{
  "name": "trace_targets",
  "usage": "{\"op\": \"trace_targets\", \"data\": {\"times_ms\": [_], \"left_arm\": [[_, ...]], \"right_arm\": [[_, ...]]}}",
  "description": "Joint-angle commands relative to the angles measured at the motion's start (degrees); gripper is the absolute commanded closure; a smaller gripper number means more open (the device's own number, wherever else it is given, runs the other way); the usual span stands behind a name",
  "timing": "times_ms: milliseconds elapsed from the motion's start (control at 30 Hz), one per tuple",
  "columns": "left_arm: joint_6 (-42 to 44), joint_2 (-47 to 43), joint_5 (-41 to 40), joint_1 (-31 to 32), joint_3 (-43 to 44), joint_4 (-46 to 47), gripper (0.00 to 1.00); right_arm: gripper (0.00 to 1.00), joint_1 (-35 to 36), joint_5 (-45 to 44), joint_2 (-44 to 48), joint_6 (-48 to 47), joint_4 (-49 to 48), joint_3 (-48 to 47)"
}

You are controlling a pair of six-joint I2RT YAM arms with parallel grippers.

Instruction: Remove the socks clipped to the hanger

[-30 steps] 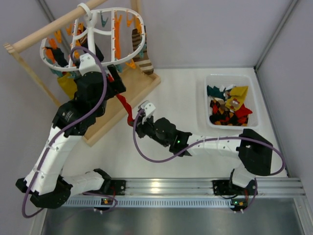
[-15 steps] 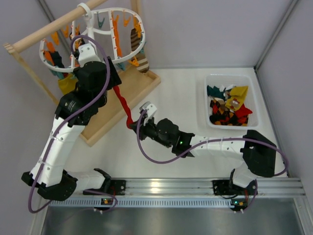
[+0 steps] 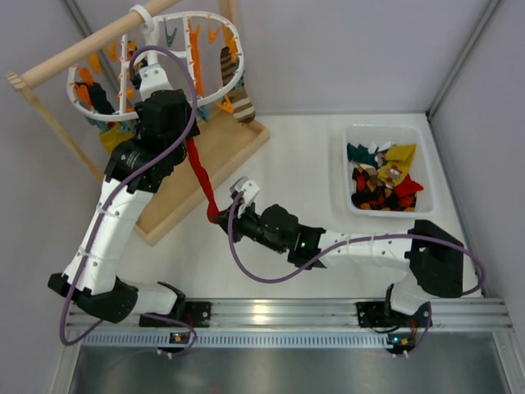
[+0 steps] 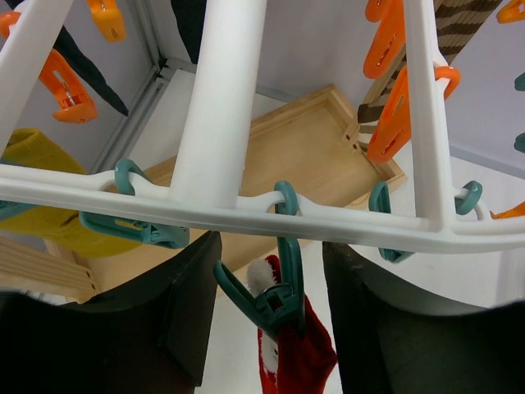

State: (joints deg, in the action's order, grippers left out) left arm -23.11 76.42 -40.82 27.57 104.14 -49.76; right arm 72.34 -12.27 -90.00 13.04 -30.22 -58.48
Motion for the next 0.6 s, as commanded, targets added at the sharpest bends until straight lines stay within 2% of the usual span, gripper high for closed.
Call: {"op": "trace_targets", "data": {"times_ms": [0, 33, 100, 200, 333, 433, 567], "left_arm": [[1.14, 0.39, -0.23, -1.11, 2.39, 0.63, 0.45], [1.14, 0.48, -0.05, -1.20, 2.30, 0.63, 0.51], [0.62, 0.57, 0.30, -1.64, 2.39, 0.71, 0.57], [0.26, 0.83, 1.09, -1.73, 2.47, 0.71, 0.75], [0.00, 1.53, 2.15, -1.82, 2.65, 0.71, 0.86], [-0.35, 1.36, 3.98, -1.82, 2.21, 0.72, 0.85], [-0.88, -0.83, 11.35, -1.82, -0.07, 0.80, 0.69]], "right_arm": [[1.00, 1.41, 0.58, 0.35, -0.56, -0.19, -0.59], [1.00, 1.49, 0.58, 0.35, -0.47, -0.54, -0.32], [1.00, 1.41, 0.58, 0.35, -0.21, -0.81, -0.06], [1.00, 1.49, 0.23, 0.08, 0.32, -1.07, 0.38], [1.00, 1.41, -0.64, 1.48, 1.02, -2.04, 2.66], [1.00, 1.49, -2.14, 4.03, 1.64, -2.39, 5.65], [1.00, 1.41, -7.49, 11.58, 2.69, 3.65, 10.22]]}}
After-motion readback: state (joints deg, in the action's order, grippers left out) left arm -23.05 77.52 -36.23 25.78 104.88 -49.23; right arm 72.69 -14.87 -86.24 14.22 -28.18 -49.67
